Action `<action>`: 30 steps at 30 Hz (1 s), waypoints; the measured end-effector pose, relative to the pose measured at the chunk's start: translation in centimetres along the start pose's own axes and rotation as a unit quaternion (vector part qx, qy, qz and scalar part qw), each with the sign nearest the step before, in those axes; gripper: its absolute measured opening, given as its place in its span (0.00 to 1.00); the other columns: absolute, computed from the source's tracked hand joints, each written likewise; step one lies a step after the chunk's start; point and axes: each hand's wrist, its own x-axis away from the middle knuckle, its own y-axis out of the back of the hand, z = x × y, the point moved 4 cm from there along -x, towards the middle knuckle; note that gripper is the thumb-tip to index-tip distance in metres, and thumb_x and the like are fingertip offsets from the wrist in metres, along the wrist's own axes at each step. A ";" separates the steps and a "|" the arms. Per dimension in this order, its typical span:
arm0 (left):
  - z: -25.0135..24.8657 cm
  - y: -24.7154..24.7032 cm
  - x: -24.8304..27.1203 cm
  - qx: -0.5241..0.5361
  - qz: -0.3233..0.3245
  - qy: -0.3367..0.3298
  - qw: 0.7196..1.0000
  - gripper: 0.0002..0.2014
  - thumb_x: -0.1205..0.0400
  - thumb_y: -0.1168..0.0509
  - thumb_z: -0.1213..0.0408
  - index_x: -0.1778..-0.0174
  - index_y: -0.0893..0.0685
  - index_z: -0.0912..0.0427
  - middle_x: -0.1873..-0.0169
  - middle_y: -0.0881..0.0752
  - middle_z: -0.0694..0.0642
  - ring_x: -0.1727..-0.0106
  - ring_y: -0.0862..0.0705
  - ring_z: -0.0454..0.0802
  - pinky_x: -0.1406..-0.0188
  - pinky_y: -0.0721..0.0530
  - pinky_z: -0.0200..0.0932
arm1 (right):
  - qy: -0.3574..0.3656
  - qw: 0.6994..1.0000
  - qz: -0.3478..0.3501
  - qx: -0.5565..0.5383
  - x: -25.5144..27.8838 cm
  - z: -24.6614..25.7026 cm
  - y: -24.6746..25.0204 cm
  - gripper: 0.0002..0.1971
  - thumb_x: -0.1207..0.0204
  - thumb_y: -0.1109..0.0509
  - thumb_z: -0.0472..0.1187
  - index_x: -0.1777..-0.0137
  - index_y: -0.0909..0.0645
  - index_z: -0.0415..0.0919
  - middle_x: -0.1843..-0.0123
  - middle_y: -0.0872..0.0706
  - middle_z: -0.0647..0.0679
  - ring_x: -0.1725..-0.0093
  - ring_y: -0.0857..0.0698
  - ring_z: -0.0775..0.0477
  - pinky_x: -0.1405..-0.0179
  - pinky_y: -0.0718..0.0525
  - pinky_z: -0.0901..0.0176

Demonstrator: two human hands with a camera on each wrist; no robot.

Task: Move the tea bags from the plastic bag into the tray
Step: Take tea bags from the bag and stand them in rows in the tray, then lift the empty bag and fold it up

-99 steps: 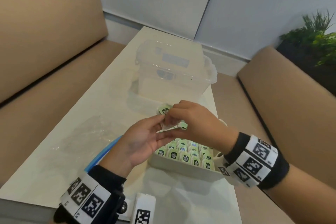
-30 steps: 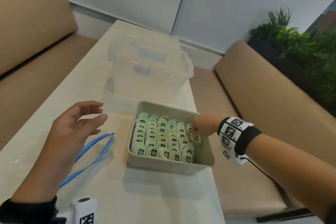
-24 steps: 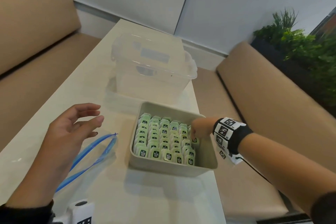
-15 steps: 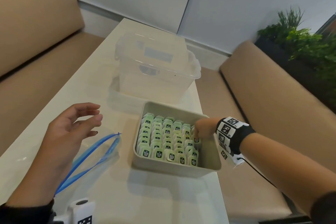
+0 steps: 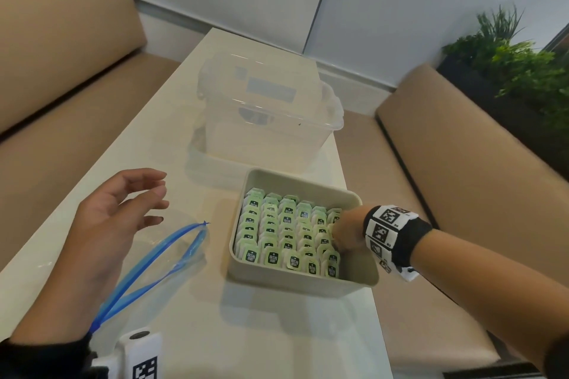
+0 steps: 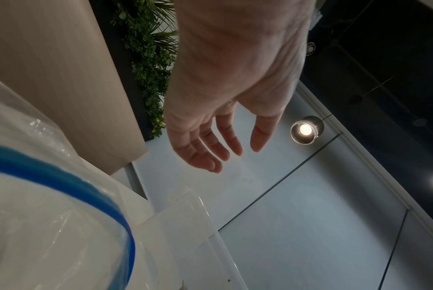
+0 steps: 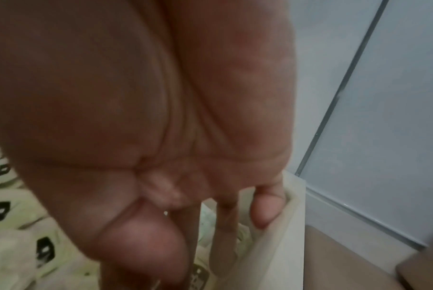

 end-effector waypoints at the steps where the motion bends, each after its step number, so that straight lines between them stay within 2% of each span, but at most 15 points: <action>1: -0.1 0.1 0.0 -0.001 -0.003 -0.002 1.000 0.14 0.18 0.36 0.68 0.58 0.12 0.43 0.57 0.14 0.43 0.56 0.15 0.49 0.54 0.19 0.47 | -0.001 1.000 0.003 0.008 -0.2 0.1 -0.1 0.22 0.13 0.48 0.43 0.26 0.31 0.30 0.24 0.28 0.38 0.25 0.30 0.39 0.27 0.34 0.51; 5: -0.7 0.6 0.1 0.005 -0.015 -0.006 1.000 0.14 0.18 0.37 0.69 0.59 0.12 0.44 0.57 0.14 0.44 0.59 0.15 0.44 0.62 0.14 0.35 | -0.025 0.999 0.030 0.024 -0.6 -0.1 -0.7 0.24 0.14 0.47 0.42 0.22 0.38 0.31 0.20 0.36 0.38 0.20 0.38 0.38 0.24 0.40 0.50; 8: -1.3 0.8 0.2 0.004 -0.019 -0.008 1.000 0.12 0.19 0.36 0.69 0.58 0.13 0.45 0.56 0.14 0.44 0.58 0.16 0.46 0.58 0.16 0.41 | -0.023 0.999 0.019 -0.015 -0.2 -0.2 -0.8 0.24 0.14 0.48 0.44 0.22 0.37 0.33 0.21 0.34 0.40 0.22 0.34 0.40 0.24 0.38 0.52; 10: -1.9 1.0 0.4 -0.004 -0.018 -0.010 1.000 0.07 0.24 0.30 0.63 0.59 0.12 0.43 0.56 0.14 0.42 0.56 0.17 0.47 0.55 0.20 0.44 | -0.009 0.999 0.013 -0.041 0.6 -0.2 -0.3 0.22 0.14 0.47 0.45 0.26 0.30 0.33 0.26 0.26 0.40 0.32 0.25 0.41 0.28 0.32 0.52; 12: -2.5 1.4 0.7 -0.039 -0.019 -0.012 0.999 0.07 0.34 0.28 0.52 0.60 0.13 0.39 0.55 0.13 0.40 0.55 0.17 0.47 0.52 0.20 0.46 | 0.021 0.998 -0.009 -0.061 1.7 -0.5 0.6 0.19 0.16 0.44 0.45 0.31 0.23 0.36 0.35 0.19 0.45 0.43 0.22 0.46 0.33 0.27 0.54; 14: -3.2 1.7 1.0 -0.085 -0.018 -0.012 0.996 0.07 0.34 0.27 0.52 0.61 0.13 0.38 0.53 0.13 0.38 0.55 0.17 0.43 0.48 0.20 0.47 | 0.058 0.991 -0.057 -0.105 3.2 -0.9 2.0 0.17 0.16 0.45 0.40 0.32 0.22 0.39 0.35 0.19 0.47 0.42 0.22 0.49 0.33 0.28 0.56; 16: -4.0 1.4 1.3 -0.137 0.004 -0.023 0.990 0.07 0.26 0.26 0.59 0.61 0.13 0.40 0.55 0.13 0.36 0.56 0.17 0.34 0.54 0.22 0.37 | 0.085 0.973 -0.146 -0.157 5.3 -1.6 4.0 0.17 0.17 0.45 0.36 0.33 0.21 0.44 0.36 0.18 0.50 0.37 0.21 0.51 0.34 0.28 0.61; 18: -4.2 0.4 1.5 -0.213 0.055 -0.038 0.975 0.10 0.22 0.30 0.64 0.62 0.13 0.41 0.53 0.15 0.35 0.50 0.18 0.31 0.53 0.23 0.32 | 0.107 0.939 -0.253 -0.209 7.7 -1.8 6.0 0.16 0.18 0.44 0.35 0.36 0.20 0.47 0.42 0.19 0.53 0.42 0.21 0.54 0.43 0.29 0.68; 20: -3.3 -1.0 1.8 -0.331 0.136 -0.035 0.933 0.13 0.21 0.32 0.65 0.64 0.12 0.40 0.39 0.19 0.39 0.37 0.22 0.37 0.39 0.26 0.39 | 0.138 0.895 -0.356 -0.232 9.6 -1.3 7.6 0.17 0.20 0.42 0.32 0.39 0.18 0.48 0.45 0.18 0.52 0.46 0.20 0.53 0.49 0.30 0.69; 21: -2.2 -1.6 1.9 -0.413 0.178 -0.020 0.893 0.13 0.20 0.34 0.63 0.63 0.13 0.38 0.32 0.24 0.44 0.31 0.26 0.41 0.35 0.28 0.41 | 0.153 0.873 -0.396 -0.242 10.3 -0.8 8.1 0.17 0.21 0.42 0.31 0.40 0.18 0.48 0.45 0.18 0.51 0.47 0.20 0.53 0.51 0.31 0.70; 24: 2.3 -2.5 2.5 -0.643 0.270 0.050 0.715 0.12 0.17 0.40 0.57 0.43 0.14 0.47 0.19 0.40 0.56 0.20 0.39 0.53 0.27 0.33 0.49 | 0.193 0.819 -0.483 -0.242 11.2 1.5 9.5 0.18 0.23 0.40 0.29 0.40 0.17 0.48 0.42 0.19 0.49 0.46 0.20 0.51 0.48 0.29 0.68; 26: 4.3 -2.3 2.9 -0.728 0.276 0.076 0.623 0.16 0.16 0.43 0.60 0.32 0.21 0.56 0.21 0.40 0.57 0.23 0.37 0.58 0.31 0.31 0.53 | 0.218 0.791 -0.525 -0.229 11.6 3.2 10.2 0.18 0.24 0.39 0.29 0.40 0.17 0.47 0.41 0.19 0.49 0.43 0.19 0.46 0.42 0.23 0.56; 28: 4.1 -1.8 2.7 -0.758 0.230 0.045 0.609 0.18 0.16 0.43 0.69 0.29 0.26 0.60 0.29 0.32 0.57 0.33 0.26 0.57 0.45 0.24 0.49 | 0.243 0.758 -0.562 -0.225 12.3 4.4 10.8 0.19 0.25 0.38 0.29 0.39 0.18 0.47 0.41 0.20 0.49 0.42 0.20 0.46 0.40 0.22 0.51; 29: 3.4 -1.4 2.3 -0.756 0.198 0.020 0.624 0.20 0.18 0.43 0.73 0.29 0.28 0.60 0.32 0.30 0.56 0.38 0.23 0.57 0.52 0.24 0.48 | 0.255 0.740 -0.577 -0.232 12.8 4.7 11.1 0.20 0.26 0.38 0.28 0.38 0.19 0.47 0.40 0.21 0.49 0.41 0.20 0.48 0.38 0.23 0.54; 30: 2.2 -0.9 1.7 -0.735 0.164 -0.003 0.658 0.23 0.19 0.44 0.76 0.28 0.29 0.58 0.33 0.29 0.55 0.41 0.20 0.58 0.56 0.24 0.48 | 0.267 0.721 -0.590 -0.247 13.3 4.9 11.4 0.22 0.26 0.37 0.27 0.36 0.21 0.47 0.39 0.21 0.50 0.40 0.22 0.51 0.37 0.25 0.62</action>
